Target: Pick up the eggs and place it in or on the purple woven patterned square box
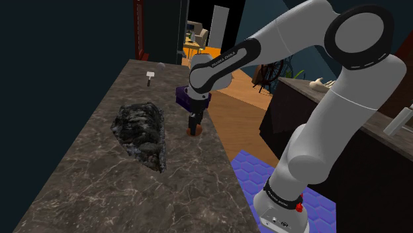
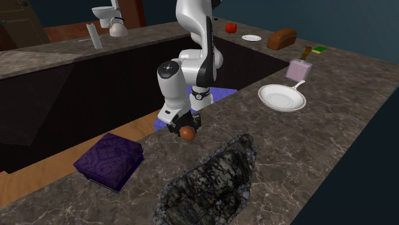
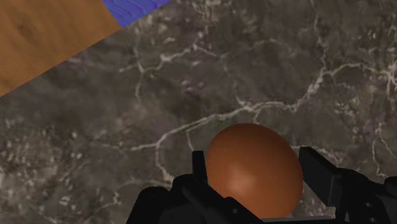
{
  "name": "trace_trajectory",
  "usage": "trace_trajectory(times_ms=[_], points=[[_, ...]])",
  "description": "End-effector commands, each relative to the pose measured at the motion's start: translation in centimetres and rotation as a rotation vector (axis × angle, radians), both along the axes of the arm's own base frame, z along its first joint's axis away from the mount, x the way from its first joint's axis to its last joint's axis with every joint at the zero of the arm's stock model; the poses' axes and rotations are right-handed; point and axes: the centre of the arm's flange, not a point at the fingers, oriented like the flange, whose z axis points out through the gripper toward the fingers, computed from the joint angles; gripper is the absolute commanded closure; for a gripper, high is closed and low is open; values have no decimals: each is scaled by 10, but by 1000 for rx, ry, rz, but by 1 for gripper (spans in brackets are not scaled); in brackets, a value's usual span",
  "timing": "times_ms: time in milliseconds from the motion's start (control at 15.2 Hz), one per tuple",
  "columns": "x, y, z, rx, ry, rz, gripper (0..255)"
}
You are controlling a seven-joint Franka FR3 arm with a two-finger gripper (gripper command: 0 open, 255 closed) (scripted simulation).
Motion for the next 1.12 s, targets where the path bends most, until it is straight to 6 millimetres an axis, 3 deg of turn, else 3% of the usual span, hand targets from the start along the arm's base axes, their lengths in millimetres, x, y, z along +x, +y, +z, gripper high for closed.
trace_trajectory(times_ms=[0,462,1056], points=[[0,0,0,0,1,0,255],[0,0,0,0,1,0,255],[0,0,47,0,1,0,255]])
